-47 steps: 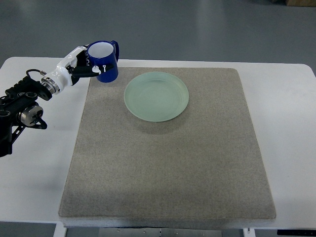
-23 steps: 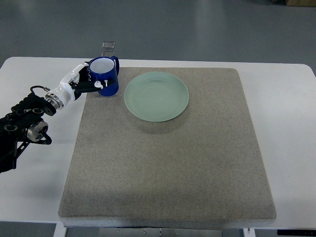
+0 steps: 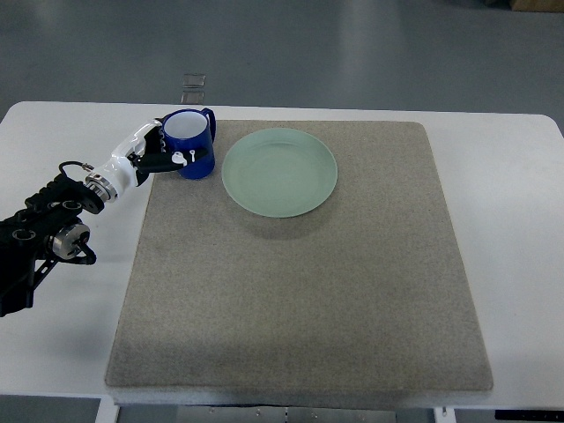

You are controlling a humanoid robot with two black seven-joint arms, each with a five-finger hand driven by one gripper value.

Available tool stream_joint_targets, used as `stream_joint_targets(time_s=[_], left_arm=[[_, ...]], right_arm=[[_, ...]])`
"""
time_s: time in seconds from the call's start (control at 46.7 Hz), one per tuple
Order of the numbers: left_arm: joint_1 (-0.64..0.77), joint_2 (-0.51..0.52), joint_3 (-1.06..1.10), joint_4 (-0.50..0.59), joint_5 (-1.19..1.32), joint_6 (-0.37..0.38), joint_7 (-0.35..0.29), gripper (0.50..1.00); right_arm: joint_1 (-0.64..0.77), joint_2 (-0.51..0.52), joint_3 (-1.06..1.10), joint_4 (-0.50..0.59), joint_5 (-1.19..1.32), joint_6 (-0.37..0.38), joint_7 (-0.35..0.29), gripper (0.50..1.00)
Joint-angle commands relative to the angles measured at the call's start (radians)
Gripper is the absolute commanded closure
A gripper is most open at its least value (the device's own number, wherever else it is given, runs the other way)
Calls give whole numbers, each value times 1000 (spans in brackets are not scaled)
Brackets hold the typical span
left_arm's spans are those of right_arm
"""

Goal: Place cup left of plate with left hand
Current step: 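Lower the blue mug onto the mat beside the plate's edge, then open the left hand fingers and release the blue mug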

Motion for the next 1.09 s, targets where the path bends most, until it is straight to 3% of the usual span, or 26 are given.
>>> stream_joint_targets(time_s=[0.0, 0.043, 0.171, 0.214, 0.407, 0.663, 1.07], left_arm=[[-1, 0, 0, -1, 2, -2, 1, 641], [-1, 0, 0, -1, 2, 0, 1, 615], [0, 0, 0, -1, 2, -2, 1, 604], [0, 0, 0, -1, 2, -2, 1, 574], [0, 0, 0, -3, 2, -2, -1, 570], [-3, 2, -7, -10, 0, -3, -1, 506], [0, 29, -74, -44, 0, -21, -1, 504]], right_arm=[[0, 0, 0, 0, 0, 0, 0, 568], [0, 0, 0, 0, 0, 0, 0, 568], [0, 0, 0, 0, 0, 0, 0, 568], [0, 0, 0, 0, 0, 0, 0, 568], [0, 0, 0, 0, 0, 0, 0, 568], [0, 0, 0, 0, 0, 0, 0, 568], [0, 0, 0, 0, 0, 0, -1, 568]])
